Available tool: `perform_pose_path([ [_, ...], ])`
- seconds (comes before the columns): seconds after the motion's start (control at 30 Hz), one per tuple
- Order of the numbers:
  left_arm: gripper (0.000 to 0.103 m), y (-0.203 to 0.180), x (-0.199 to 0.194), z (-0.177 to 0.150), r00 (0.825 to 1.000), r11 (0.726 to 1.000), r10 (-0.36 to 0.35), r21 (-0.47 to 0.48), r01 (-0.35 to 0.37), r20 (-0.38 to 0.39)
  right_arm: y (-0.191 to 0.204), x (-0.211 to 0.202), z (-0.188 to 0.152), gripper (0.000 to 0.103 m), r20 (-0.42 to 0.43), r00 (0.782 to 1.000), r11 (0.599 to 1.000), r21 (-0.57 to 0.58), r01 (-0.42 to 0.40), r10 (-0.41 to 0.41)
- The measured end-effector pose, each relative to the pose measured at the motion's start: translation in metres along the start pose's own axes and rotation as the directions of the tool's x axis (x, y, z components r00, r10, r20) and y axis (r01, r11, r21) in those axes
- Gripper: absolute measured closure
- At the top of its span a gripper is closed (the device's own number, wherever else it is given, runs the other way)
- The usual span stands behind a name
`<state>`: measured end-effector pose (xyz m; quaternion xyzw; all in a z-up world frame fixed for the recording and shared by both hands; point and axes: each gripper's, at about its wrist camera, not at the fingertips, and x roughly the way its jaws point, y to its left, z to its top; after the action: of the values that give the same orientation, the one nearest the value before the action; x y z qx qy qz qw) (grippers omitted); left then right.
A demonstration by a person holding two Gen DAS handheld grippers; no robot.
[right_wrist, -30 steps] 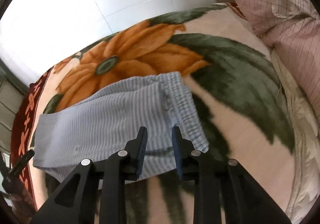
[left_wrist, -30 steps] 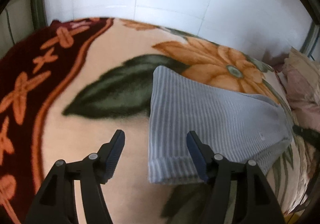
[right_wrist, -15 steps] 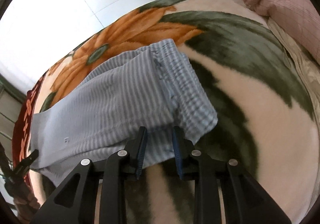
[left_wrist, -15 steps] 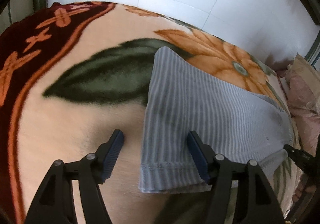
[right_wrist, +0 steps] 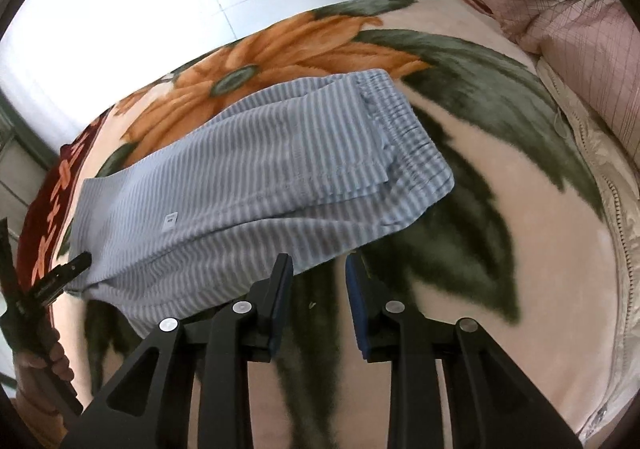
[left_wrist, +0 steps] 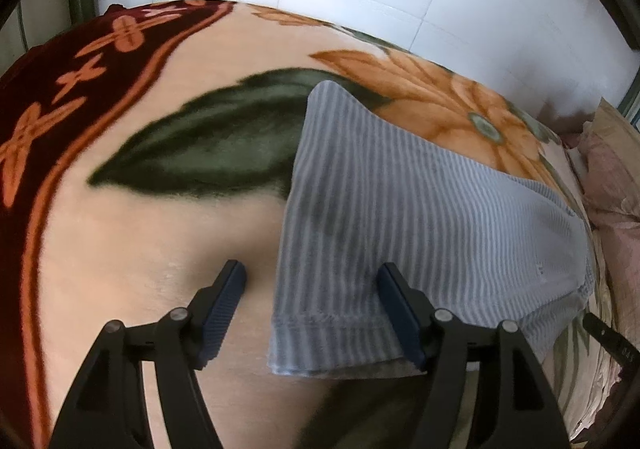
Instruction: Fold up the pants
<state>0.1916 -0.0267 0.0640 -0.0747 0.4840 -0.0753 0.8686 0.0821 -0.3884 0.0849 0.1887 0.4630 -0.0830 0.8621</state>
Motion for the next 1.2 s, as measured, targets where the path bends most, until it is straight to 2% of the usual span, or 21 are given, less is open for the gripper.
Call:
perform_pose_path([
  [0.07,0.038,-0.001,0.0,0.0,1.0,1.0,-0.009,0.006,0.008,0.002,-0.002,-0.004,-0.002,0.071,0.007,1.0,1.0,0.012,-0.008,0.007],
  [0.17,0.057,-0.007,-0.003,0.0,0.999,0.999,-0.039,0.032,0.039,0.002,-0.004,-0.012,-0.004,0.069,0.026,1.0,1.0,0.024,-0.013,0.012],
  [0.23,0.064,-0.01,-0.003,0.0,0.999,0.998,-0.04,0.044,0.04,0.001,-0.006,-0.014,-0.006,0.068,0.035,0.999,0.999,0.031,-0.012,0.011],
  [0.3,0.067,-0.012,-0.003,0.001,0.999,0.998,-0.045,0.044,0.045,0.0,-0.008,-0.014,-0.007,0.067,0.036,0.999,0.999,0.033,-0.006,0.004],
  [0.47,0.072,-0.01,-0.005,0.002,0.998,0.998,-0.058,0.02,0.058,-0.006,-0.012,-0.011,-0.005,0.054,0.048,0.997,0.998,0.023,0.055,-0.056],
  [0.6,0.085,-0.011,-0.009,0.006,0.997,0.997,-0.078,0.009,0.078,0.002,-0.014,-0.007,-0.003,0.052,0.041,0.999,0.999,0.036,0.03,-0.031],
  [0.87,0.088,-0.026,-0.036,0.014,0.992,0.993,-0.114,0.007,0.114,0.06,-0.013,-0.013,-0.002,0.049,0.061,0.998,0.999,0.036,-0.002,0.0],
  [1.2,0.089,-0.089,-0.069,0.028,0.986,0.984,-0.135,0.133,0.122,0.1,-0.036,-0.021,0.002,0.049,0.098,0.995,0.99,0.138,-0.037,0.024],
])
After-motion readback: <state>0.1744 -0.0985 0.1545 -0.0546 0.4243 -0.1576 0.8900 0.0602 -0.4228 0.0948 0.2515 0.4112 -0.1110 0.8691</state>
